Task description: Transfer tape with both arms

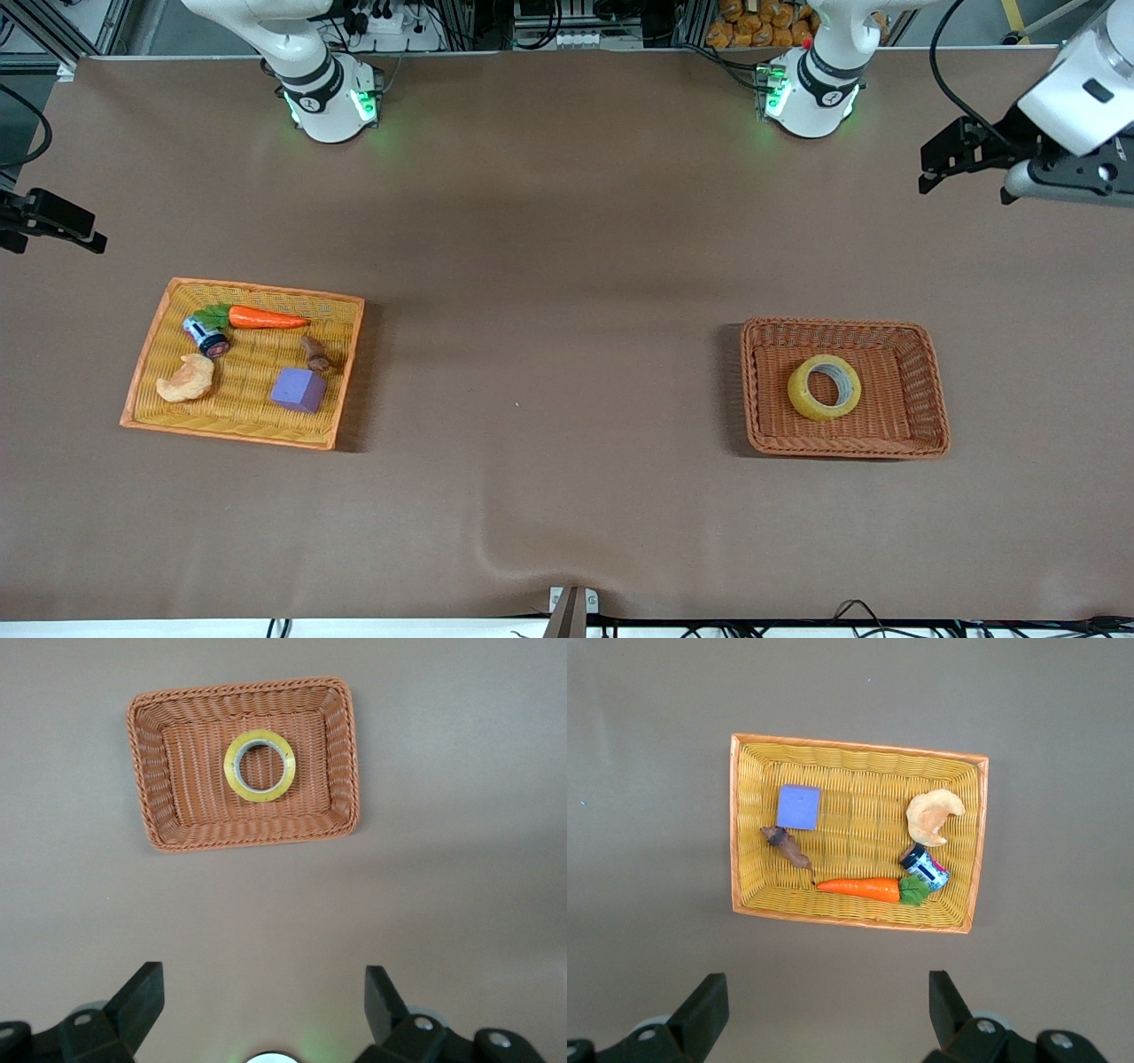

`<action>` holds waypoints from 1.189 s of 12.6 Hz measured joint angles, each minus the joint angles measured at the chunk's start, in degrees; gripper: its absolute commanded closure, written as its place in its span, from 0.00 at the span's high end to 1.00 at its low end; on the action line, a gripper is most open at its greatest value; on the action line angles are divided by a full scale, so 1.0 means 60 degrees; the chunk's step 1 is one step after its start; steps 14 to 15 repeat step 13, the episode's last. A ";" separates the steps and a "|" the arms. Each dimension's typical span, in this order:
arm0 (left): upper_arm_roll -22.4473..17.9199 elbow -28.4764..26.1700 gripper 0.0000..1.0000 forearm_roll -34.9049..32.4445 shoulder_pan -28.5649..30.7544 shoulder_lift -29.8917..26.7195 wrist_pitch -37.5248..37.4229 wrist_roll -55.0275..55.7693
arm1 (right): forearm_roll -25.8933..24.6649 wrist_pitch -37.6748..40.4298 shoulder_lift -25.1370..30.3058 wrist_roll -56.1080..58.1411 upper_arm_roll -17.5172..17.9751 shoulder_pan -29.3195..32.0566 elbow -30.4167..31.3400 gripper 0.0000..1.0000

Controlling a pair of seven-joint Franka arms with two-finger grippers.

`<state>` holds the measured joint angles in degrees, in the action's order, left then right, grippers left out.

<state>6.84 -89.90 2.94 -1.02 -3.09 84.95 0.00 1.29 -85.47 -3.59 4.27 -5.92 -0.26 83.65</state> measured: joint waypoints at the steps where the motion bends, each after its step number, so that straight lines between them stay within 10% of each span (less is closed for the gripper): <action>1: -0.0836 0.0160 1.00 -0.0008 -0.0846 0.0221 -0.0043 0.0000 | 0.0001 0.0002 0.0000 0.0000 0.0000 0.0001 0.0000 1.00; 4: -0.1802 0.0283 1.00 -0.0095 -0.1749 0.0363 -0.0121 0.0000 | 0.0002 0.0011 0.0000 0.0000 0.0000 0.0002 0.0000 1.00; 15: -0.1244 0.0491 1.00 -0.0392 -0.1135 0.0236 0.0006 0.0251 | 0.0002 0.0011 0.0000 0.0000 -0.0004 0.0020 0.0000 1.00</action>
